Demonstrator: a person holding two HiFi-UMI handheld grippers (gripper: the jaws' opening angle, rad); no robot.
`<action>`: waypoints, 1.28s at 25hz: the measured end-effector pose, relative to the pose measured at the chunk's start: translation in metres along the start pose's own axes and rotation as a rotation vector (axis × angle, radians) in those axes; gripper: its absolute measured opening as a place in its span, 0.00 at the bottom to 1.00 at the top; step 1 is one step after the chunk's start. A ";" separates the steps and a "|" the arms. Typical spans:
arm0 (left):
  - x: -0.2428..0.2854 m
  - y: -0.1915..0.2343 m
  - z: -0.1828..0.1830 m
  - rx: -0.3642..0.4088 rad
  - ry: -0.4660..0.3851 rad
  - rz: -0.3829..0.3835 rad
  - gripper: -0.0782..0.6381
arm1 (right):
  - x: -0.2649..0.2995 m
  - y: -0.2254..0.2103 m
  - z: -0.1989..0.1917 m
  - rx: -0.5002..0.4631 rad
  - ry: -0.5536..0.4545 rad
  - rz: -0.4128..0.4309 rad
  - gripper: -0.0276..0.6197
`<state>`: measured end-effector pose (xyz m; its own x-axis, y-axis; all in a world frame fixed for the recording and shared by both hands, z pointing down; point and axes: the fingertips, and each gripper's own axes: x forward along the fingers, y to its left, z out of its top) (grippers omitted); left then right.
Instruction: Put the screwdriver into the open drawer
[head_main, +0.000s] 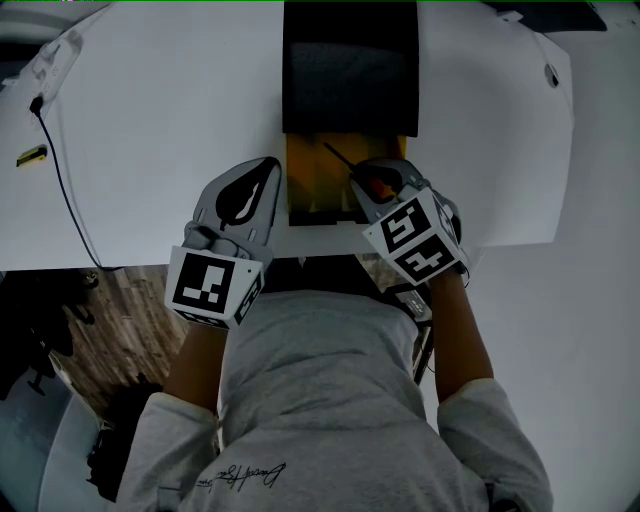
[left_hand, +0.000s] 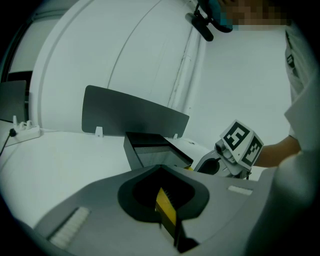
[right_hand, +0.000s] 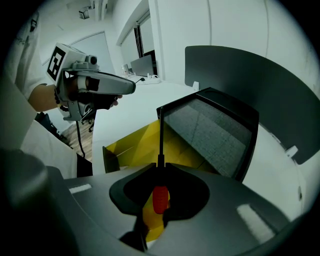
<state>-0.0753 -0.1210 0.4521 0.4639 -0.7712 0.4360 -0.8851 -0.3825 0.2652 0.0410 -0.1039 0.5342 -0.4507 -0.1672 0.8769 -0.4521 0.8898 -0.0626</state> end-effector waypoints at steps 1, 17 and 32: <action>0.000 0.001 0.000 0.000 0.001 0.001 0.11 | 0.002 0.000 0.000 -0.006 0.006 0.001 0.16; 0.000 0.008 -0.007 -0.011 0.012 0.006 0.11 | 0.033 0.005 -0.007 -0.105 0.144 0.010 0.16; 0.002 0.014 -0.009 -0.027 0.020 0.002 0.11 | 0.049 0.006 -0.011 -0.119 0.213 0.037 0.16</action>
<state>-0.0867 -0.1236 0.4647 0.4631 -0.7617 0.4532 -0.8847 -0.3668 0.2876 0.0244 -0.1024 0.5820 -0.2874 -0.0519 0.9564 -0.3384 0.9396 -0.0507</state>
